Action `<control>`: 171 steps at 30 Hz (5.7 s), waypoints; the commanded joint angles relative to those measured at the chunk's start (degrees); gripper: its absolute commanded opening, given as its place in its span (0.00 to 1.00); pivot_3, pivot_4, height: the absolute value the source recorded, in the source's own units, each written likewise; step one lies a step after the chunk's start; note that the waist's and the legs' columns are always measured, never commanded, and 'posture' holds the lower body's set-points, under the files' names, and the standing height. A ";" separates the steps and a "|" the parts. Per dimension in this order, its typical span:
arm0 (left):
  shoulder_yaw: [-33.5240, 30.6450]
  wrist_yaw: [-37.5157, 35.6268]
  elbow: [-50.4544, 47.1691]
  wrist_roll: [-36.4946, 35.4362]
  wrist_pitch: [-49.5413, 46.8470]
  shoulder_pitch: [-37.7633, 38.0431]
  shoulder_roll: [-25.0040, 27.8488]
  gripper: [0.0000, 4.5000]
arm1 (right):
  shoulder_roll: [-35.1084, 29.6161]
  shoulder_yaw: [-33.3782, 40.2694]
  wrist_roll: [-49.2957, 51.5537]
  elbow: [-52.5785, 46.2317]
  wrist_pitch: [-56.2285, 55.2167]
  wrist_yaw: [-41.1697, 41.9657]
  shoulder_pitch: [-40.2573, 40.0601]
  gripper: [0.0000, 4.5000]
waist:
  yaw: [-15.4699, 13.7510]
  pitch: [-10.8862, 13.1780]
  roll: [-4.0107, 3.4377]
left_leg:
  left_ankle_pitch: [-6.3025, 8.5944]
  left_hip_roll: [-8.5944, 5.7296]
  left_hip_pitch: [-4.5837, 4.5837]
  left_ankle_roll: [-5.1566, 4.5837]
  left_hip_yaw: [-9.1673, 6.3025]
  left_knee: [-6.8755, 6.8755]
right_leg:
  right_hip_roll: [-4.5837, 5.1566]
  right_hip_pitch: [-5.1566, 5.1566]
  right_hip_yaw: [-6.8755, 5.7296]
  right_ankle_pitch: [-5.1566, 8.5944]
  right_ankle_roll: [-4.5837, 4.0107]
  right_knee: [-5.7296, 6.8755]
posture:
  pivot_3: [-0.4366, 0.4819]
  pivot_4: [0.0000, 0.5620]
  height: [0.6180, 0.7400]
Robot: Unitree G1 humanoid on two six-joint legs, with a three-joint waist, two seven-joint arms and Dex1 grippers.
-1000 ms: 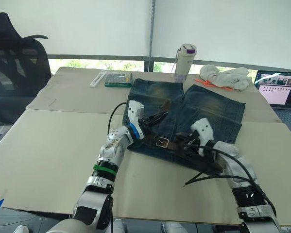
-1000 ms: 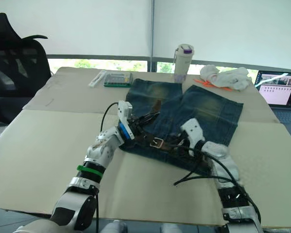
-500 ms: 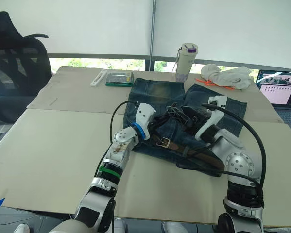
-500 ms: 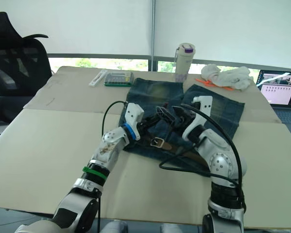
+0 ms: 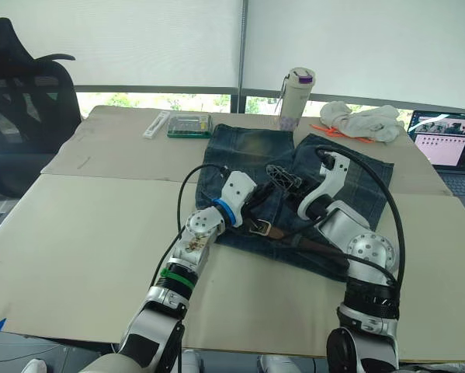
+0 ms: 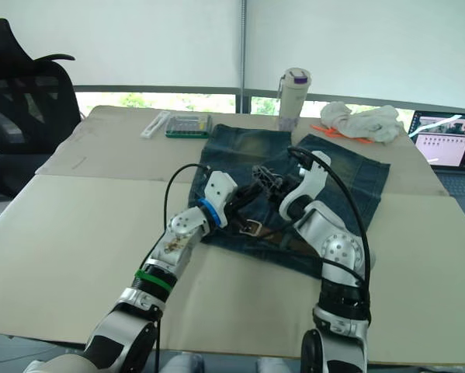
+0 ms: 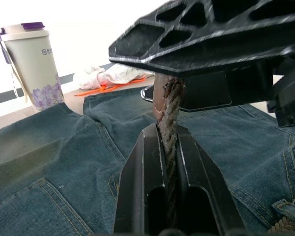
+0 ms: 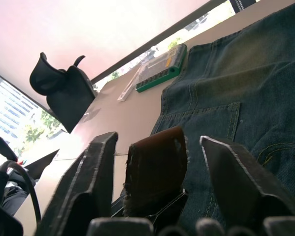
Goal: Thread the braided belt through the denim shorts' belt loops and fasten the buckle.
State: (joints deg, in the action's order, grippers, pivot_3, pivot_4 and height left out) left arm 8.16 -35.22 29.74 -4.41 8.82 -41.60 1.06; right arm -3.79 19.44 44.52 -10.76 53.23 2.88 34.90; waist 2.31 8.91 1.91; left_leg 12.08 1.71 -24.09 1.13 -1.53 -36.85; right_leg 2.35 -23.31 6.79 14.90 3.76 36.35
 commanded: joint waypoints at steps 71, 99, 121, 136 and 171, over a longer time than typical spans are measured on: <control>-3.44 -20.75 11.26 -7.34 -4.90 -3.63 5.20 0.01 | -28.81 1.94 7.87 -9.16 4.92 10.16 -15.83 0.00 | 0.05 0.01 -0.04 | -0.09 -0.06 0.03 -0.14 0.03 -0.17 | 0.00 -0.05 0.07 0.02 0.02 0.41 | 0.48 0.27 0.98; -6.37 -13.84 22.99 -5.44 -13.45 -9.74 1.80 0.01 | -29.91 4.03 7.87 -9.74 5.47 9.55 -14.94 0.00 | -0.16 -0.02 -0.06 | -0.09 -0.08 0.83 -0.14 0.03 -0.24 | 0.00 0.83 0.06 0.12 0.18 0.35 | 0.48 0.27 0.98; -8.31 -12.62 -7.65 -11.53 -13.78 -1.51 2.43 0.01 | -11.67 10.39 17.96 -1.96 1.28 -9.37 1.71 0.00 | 0.55 -0.02 -0.07 | -0.09 -0.05 0.30 -0.14 0.05 -0.25 | 0.00 0.12 0.15 0.04 0.04 0.65 | 0.48 0.27 0.98; 1.30 5.19 -15.79 4.58 -0.77 3.51 0.44 1.00 | 1.50 5.92 20.52 0.66 -5.52 -21.83 8.38 0.00 | 0.16 -0.02 -0.13 | -0.12 -0.11 0.24 -0.17 0.04 -0.24 | 0.10 0.05 0.11 0.03 0.03 0.68 | 0.48 0.27 0.98; -0.71 4.66 -6.64 4.76 3.15 3.25 10.54 0.00 | -24.78 -17.79 -0.03 -11.66 -6.63 4.55 -7.66 0.58 | 0.34 -0.01 -0.14 | -0.12 -0.11 0.21 -0.19 0.05 -0.23 | 0.08 0.05 0.10 0.05 0.05 0.60 | 0.48 0.27 0.98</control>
State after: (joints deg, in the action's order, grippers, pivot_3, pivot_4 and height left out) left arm 8.59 -28.80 25.36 2.09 12.91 -37.80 10.84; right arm -26.17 5.36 49.59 -19.07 49.14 2.95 27.77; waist 2.65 8.91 1.77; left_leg 11.96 1.61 -23.88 0.95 -1.49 -37.08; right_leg 2.43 -23.26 6.88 14.95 3.82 36.92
